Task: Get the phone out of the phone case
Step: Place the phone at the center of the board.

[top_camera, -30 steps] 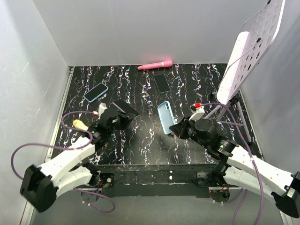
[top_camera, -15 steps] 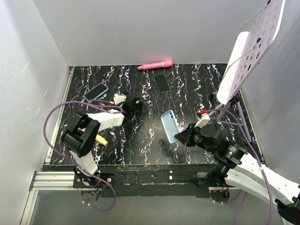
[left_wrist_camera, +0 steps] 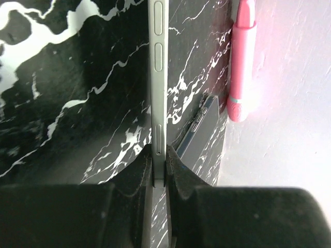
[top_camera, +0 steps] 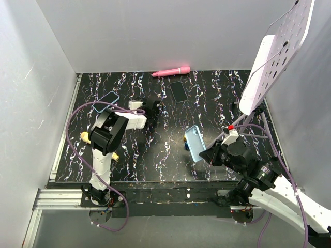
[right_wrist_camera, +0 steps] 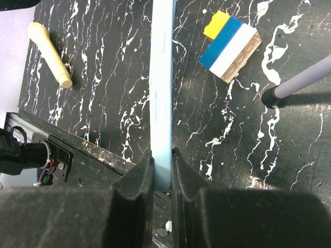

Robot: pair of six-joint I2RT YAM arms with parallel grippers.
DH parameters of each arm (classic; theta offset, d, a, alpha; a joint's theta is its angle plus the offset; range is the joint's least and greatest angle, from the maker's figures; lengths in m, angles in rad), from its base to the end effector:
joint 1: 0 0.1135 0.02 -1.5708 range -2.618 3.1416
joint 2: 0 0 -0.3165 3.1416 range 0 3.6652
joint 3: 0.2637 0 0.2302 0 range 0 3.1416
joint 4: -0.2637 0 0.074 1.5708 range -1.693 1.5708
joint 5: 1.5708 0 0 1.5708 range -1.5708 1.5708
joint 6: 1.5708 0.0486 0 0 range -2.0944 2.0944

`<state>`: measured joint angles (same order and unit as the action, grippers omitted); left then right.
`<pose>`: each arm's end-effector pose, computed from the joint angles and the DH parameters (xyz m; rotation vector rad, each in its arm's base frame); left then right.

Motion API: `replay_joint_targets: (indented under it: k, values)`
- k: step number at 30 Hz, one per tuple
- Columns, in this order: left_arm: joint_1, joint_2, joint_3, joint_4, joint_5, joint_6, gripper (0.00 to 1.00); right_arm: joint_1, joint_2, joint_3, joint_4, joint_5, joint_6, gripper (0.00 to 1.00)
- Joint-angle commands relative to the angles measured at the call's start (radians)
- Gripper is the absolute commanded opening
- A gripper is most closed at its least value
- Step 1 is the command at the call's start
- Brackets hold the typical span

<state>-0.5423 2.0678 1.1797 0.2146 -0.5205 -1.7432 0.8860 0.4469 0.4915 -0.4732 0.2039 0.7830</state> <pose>0.3966 -0.2108 0.1847 -1.4879 1.6696 -0.7263 0.0484 0.0438 0.2696 0.0297 2.0977 0.8528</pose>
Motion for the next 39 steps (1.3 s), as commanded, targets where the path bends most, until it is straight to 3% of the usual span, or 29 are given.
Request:
replay_joint_targets:
  k: [1, 3, 8, 11, 13, 14, 20, 27, 31, 35, 39]
  values:
    - [0.019, 0.024, 0.081, -0.001, -0.062, -0.035, 0.03, 0.004, 0.001, 0.035, 0.004, 0.028, 0.001, 0.01]
    - [0.021, 0.04, 0.113, -0.026, -0.059, -0.003, 0.11, 0.004, 0.013, 0.042, 0.004, 0.023, -0.004, 0.01]
    - [0.028, 0.028, 0.144, -0.124, -0.01, -0.029, 0.42, 0.004, 0.041, 0.047, 0.019, 0.011, -0.01, 0.01]
    - [0.03, 0.025, 0.216, -0.289, 0.054, -0.022, 0.7, 0.004, 0.055, 0.055, 0.015, 0.006, -0.031, 0.01]
    - [0.03, 0.014, 0.235, -0.377, 0.097, -0.029, 0.83, 0.004, 0.062, 0.068, -0.005, 0.009, -0.054, 0.01]
    - [0.031, 0.0, 0.23, -0.411, 0.12, -0.05, 0.98, 0.004, 0.064, 0.071, -0.021, 0.009, -0.07, 0.01]
    - [0.039, -0.101, 0.123, -0.451, 0.247, -0.035, 0.98, 0.004, 0.041, 0.053, -0.058, -0.018, -0.132, 0.01]
    - [0.064, -0.395, -0.116, -0.406, 0.321, 0.166, 0.98, 0.005, 0.055, 0.03, -0.013, -0.245, -0.235, 0.01]
    - [0.1, -0.633, -0.297, -0.357, 0.39, 0.374, 0.98, 0.005, 0.177, 0.024, 0.094, -0.401, -0.287, 0.01]
    - [0.261, -0.851, -0.501, -0.265, 0.686, 0.549, 0.98, 0.007, 0.379, 0.065, 0.192, -0.628, -0.393, 0.01]
    - [0.386, -1.033, -0.528, -0.409, 0.866, 0.749, 0.98, 0.01, 0.622, 0.178, 0.168, -0.796, -0.54, 0.01]
